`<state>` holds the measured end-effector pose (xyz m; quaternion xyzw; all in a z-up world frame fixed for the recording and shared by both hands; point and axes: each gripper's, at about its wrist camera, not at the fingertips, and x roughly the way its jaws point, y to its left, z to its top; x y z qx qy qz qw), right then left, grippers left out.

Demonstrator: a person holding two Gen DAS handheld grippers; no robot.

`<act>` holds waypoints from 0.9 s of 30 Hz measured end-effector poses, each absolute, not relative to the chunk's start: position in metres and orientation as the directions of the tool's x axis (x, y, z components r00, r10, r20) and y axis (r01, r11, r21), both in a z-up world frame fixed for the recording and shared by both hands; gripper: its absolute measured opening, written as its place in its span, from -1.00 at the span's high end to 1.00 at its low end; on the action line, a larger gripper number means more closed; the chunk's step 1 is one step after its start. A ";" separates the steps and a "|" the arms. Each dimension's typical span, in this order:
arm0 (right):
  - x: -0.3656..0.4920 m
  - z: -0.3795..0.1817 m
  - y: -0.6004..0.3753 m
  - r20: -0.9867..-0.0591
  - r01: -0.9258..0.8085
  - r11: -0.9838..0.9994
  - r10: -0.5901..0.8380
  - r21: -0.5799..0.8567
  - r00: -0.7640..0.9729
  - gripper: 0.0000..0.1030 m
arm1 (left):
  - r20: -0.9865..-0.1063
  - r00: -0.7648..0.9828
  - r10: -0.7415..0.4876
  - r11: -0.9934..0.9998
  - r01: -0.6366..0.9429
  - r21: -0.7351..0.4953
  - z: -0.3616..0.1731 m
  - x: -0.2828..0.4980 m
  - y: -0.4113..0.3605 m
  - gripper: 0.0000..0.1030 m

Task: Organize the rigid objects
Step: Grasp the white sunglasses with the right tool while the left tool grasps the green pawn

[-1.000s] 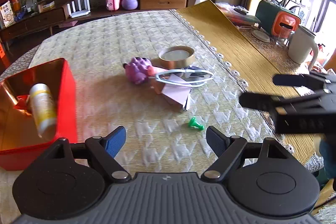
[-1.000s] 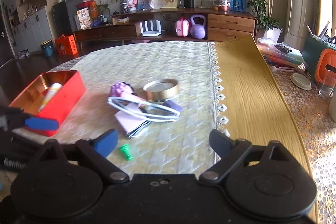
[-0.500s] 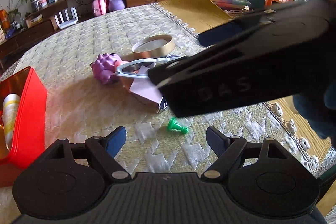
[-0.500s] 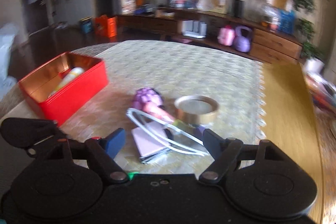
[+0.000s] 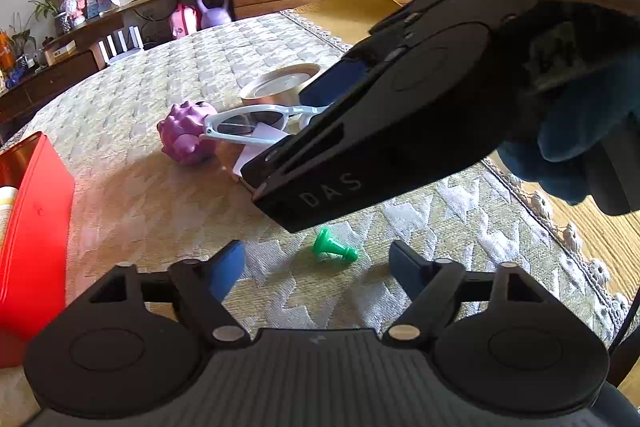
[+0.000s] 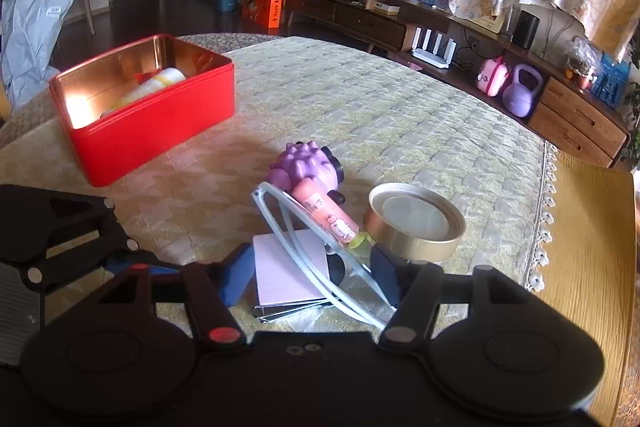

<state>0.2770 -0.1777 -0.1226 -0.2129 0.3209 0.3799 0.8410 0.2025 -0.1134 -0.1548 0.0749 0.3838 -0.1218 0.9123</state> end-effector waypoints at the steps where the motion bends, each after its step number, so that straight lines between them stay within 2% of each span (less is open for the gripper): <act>1: 0.277 -0.123 -0.177 -0.702 -0.780 0.615 0.505 -0.116 0.502 -0.13 | -0.716 0.676 -0.174 0.958 0.285 0.036 -0.155 0.202 -0.113 -0.38; 7: 0.279 -0.122 -0.180 -0.700 -0.804 0.585 0.529 -0.108 0.479 0.10 | -0.708 0.676 -0.205 0.951 0.308 0.019 -0.154 0.199 -0.112 -0.08; 9: 0.278 -0.122 -0.181 -0.700 -0.805 0.583 0.529 -0.110 0.479 0.11 | -0.705 0.675 -0.219 0.947 0.321 0.014 -0.154 0.198 -0.112 0.11; 12: 0.278 -0.122 -0.183 -0.699 -0.805 0.584 0.532 -0.107 0.479 0.13 | -0.703 0.672 -0.234 0.942 0.334 0.006 -0.153 0.198 -0.113 0.28; 16: 0.276 -0.121 -0.186 -0.692 -0.799 0.593 0.535 -0.102 0.485 0.18 | -0.702 0.672 -0.236 0.940 0.341 0.010 -0.153 0.199 -0.113 0.42; 17: 0.276 -0.120 -0.186 -0.689 -0.798 0.595 0.537 -0.098 0.486 0.19 | -0.702 0.672 -0.238 0.939 0.343 0.010 -0.152 0.199 -0.112 0.51; 27: 0.267 -0.114 -0.197 -0.663 -0.747 0.659 0.520 -0.091 0.539 0.38 | -0.714 0.661 -0.232 0.946 0.325 -0.006 -0.151 0.199 -0.108 0.52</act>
